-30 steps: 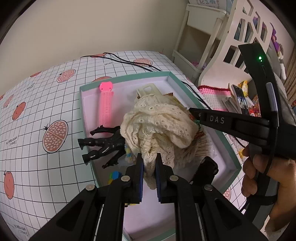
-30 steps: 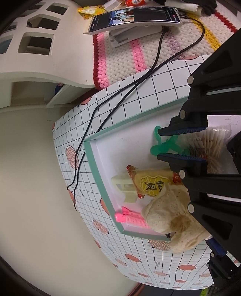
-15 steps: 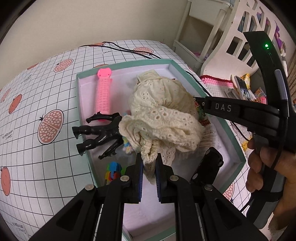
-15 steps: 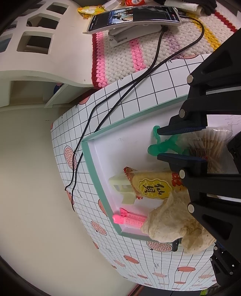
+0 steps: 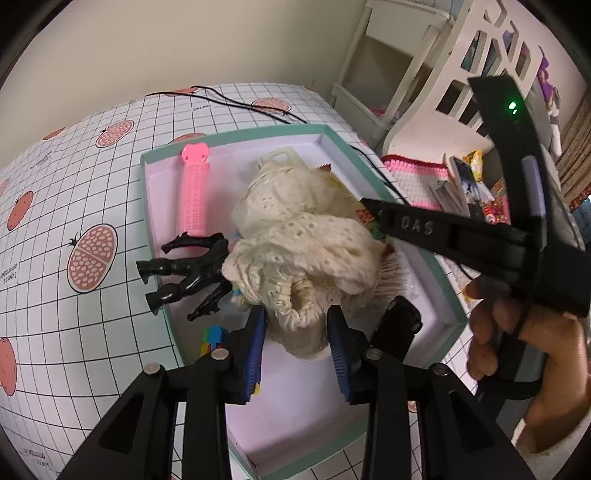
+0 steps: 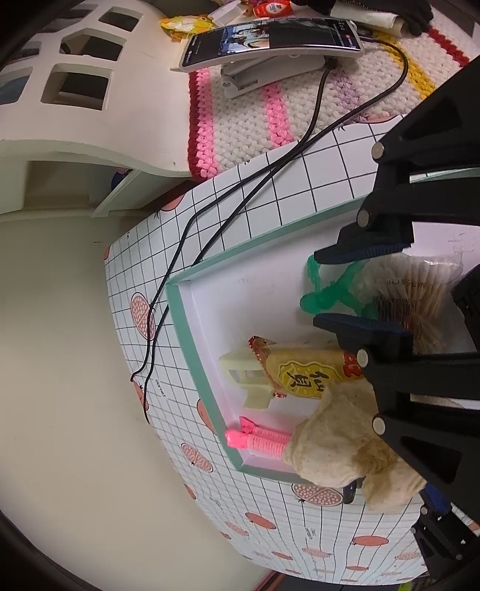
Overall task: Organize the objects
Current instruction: 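Lower both items into the tray and open both grippers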
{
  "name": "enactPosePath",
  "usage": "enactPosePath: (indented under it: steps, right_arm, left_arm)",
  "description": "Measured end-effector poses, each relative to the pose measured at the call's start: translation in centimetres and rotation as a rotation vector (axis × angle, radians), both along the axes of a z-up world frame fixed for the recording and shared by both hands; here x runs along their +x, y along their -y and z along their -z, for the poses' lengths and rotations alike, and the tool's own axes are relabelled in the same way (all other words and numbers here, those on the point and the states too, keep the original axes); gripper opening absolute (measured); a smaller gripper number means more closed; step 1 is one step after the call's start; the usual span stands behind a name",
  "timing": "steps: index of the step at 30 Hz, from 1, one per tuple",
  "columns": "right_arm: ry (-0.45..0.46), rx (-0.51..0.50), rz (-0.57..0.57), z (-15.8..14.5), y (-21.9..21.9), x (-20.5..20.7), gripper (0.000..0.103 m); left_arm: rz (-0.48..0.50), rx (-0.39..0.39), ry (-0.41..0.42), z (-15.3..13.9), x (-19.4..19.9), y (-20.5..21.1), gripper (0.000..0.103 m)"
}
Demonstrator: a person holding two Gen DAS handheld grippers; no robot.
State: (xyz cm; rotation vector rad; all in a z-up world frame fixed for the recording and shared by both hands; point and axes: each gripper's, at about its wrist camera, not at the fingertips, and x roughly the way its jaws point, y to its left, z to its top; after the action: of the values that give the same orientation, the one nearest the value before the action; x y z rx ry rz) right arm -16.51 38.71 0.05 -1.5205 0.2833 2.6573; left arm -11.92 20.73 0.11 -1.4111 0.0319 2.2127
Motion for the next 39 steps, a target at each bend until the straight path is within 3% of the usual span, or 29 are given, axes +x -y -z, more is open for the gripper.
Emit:
enactPosePath:
  steps: [12, 21, 26, 36, 39]
  right_arm:
    - [-0.045, 0.011, -0.004, -1.3, 0.4, 0.1, 0.035]
    - [-0.091, 0.012, -0.006, -2.5, 0.7, 0.3, 0.035]
    - [-0.095, 0.016, -0.012, -2.5, 1.0, 0.3, 0.035]
    - [-0.124, 0.008, -0.02, -3.1, 1.3, 0.4, 0.035]
    - [-0.13, 0.008, -0.034, -3.2, 1.7, 0.5, 0.035]
  left_arm:
    - [0.002, 0.024, -0.075, -2.0, 0.2, 0.4, 0.04]
    - [-0.042, 0.048, -0.191, -4.1, 0.1, 1.4, 0.04]
    - [-0.098, 0.053, -0.233, -4.9, -0.3, 2.3, 0.04]
    - [-0.256, 0.026, -0.232, -4.3, -1.9, 5.2, 0.04]
    - [-0.311, 0.012, -0.217, -3.8, -2.5, 6.2, 0.047]
